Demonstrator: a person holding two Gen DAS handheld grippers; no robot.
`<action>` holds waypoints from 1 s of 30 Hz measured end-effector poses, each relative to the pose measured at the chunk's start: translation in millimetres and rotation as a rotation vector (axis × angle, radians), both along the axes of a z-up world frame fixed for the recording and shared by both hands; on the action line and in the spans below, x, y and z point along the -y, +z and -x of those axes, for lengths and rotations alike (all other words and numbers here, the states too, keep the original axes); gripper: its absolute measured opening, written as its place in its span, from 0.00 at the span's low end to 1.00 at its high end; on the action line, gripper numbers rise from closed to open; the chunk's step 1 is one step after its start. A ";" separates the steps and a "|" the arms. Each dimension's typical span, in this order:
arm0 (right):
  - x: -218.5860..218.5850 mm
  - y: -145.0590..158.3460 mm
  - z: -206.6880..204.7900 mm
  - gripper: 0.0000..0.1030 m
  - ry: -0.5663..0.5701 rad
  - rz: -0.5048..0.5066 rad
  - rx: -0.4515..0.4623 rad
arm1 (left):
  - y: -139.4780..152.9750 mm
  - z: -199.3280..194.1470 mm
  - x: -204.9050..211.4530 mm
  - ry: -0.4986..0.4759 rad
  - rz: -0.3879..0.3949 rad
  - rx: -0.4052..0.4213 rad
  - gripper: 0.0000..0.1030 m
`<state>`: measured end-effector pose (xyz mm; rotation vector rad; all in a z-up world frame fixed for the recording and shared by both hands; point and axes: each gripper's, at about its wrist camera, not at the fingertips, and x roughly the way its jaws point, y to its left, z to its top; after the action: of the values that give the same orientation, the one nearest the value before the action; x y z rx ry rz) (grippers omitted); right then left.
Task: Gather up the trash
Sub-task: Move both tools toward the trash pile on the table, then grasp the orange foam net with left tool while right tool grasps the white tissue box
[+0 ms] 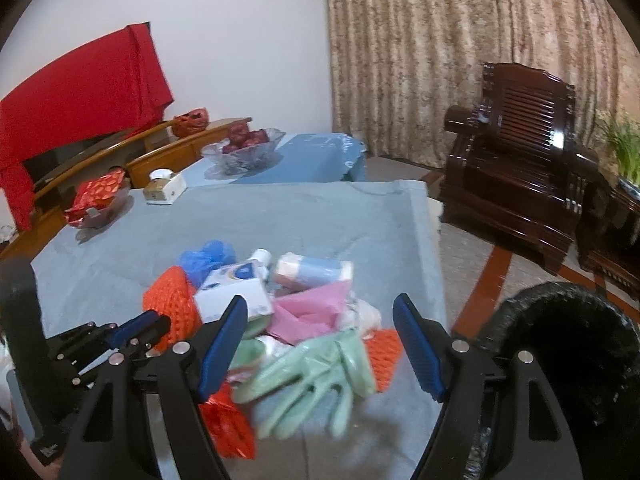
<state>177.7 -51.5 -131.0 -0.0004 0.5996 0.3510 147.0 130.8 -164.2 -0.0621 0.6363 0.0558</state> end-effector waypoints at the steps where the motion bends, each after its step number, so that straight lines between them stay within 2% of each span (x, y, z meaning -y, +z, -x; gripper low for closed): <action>1: -5.9 0.5 -1.0 0.72 0.018 0.001 0.001 | 3.1 3.3 -0.6 0.007 0.009 0.008 0.08; 4: -19.7 -0.5 -2.6 0.72 0.057 0.002 0.000 | 12.2 8.1 -13.6 0.025 0.038 0.025 0.06; 5: -27.3 -1.8 -4.1 0.72 0.074 0.001 -0.003 | 15.0 9.9 -19.6 0.033 0.052 0.027 0.02; 7: -38.8 -4.2 -8.7 0.72 0.103 0.003 -0.013 | 17.5 13.9 -23.9 0.046 0.061 0.031 0.00; 14: -72.0 -21.5 -25.9 0.72 0.148 0.053 -0.047 | 14.5 16.2 -37.3 0.043 0.079 0.013 0.00; 16: -77.2 -27.0 -30.0 0.64 0.153 0.068 -0.058 | 12.3 16.0 -39.3 0.044 0.085 0.004 0.01; 17: -78.0 -29.3 -30.2 0.55 0.161 0.073 -0.064 | 11.4 16.1 -39.6 0.045 0.084 0.000 0.02; 18: -77.4 -31.6 -30.7 0.55 0.169 0.080 -0.073 | 10.6 16.6 -40.6 0.048 0.085 -0.001 0.03; 19: -76.4 -32.1 -30.8 0.55 0.174 0.075 -0.075 | 10.2 16.6 -40.9 0.049 0.087 -0.004 0.08; 23: -67.2 -27.7 -22.5 0.54 0.183 0.058 -0.056 | 7.0 21.5 -41.2 0.052 0.083 0.002 0.50; 26: -60.9 -26.1 -20.9 0.54 0.165 0.035 -0.057 | 8.2 23.6 -32.2 0.038 0.060 0.015 0.64; 30: -55.7 -24.6 -20.1 0.54 0.158 0.016 -0.058 | 3.3 15.6 -22.9 0.013 0.006 0.001 0.71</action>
<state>197.8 4.2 -155.6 -0.0528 0.6619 0.5006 131.4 153.8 -160.8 -0.0724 0.6351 0.0665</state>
